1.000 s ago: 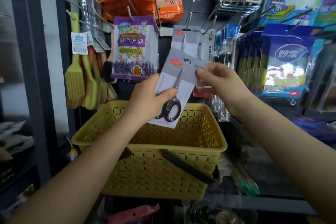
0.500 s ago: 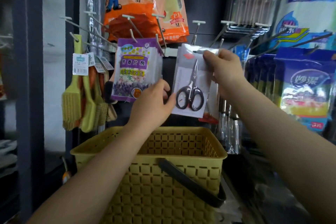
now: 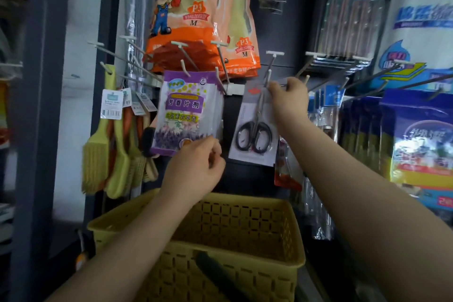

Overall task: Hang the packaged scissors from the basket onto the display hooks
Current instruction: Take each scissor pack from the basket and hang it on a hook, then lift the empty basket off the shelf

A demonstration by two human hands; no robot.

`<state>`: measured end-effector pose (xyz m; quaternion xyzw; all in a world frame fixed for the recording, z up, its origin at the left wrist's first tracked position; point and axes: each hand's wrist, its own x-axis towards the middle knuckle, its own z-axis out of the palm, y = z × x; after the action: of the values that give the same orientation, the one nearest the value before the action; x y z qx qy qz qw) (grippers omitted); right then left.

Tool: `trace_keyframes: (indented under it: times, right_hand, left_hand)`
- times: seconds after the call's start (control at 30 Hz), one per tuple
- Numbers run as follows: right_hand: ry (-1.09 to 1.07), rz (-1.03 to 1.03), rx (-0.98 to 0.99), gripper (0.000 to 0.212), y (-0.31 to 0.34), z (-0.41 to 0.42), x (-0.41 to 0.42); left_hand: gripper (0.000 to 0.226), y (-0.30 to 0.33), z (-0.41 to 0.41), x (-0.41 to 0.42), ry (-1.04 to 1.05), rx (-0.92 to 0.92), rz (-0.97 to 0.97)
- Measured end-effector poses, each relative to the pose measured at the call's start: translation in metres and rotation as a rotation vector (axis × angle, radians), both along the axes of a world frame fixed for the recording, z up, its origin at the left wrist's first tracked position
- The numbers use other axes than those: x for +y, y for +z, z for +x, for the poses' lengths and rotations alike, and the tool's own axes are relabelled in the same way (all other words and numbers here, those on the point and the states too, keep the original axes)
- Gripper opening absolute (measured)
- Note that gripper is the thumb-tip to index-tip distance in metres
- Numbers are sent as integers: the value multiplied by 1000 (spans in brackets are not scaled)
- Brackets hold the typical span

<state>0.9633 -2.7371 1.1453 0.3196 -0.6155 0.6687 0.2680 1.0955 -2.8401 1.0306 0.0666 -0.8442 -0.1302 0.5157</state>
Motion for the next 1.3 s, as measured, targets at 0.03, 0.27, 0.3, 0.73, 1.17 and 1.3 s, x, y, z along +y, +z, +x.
trace_keyframes:
  times: [0.03, 0.27, 0.3, 0.73, 1.17, 1.3]
  right_hand:
    - [-19, 19, 4, 33, -1, -3, -1]
    - [-11, 28, -141, 33, -2, -15, -8]
    - [-22, 41, -146, 30, -1, -17, -9]
    - [-216, 481, 91, 68, -69, 35, 45]
    - [-27, 909, -695, 24, -165, 92, 102]
    - [-131, 746, -688, 32, -175, 104, 105]
  left_hand:
    - [3, -2, 1, -1, -3, -11, -3]
    - [4, -8, 3, -2, -18, -66, 6]
    - [5, -9, 4, -1, -19, -72, 4]
    - [5, -12, 11, 3, -50, -93, 24]
    - [16, -26, 80, 29, -350, -241, -173]
    - [33, -63, 121, 40, -348, -609, -332]
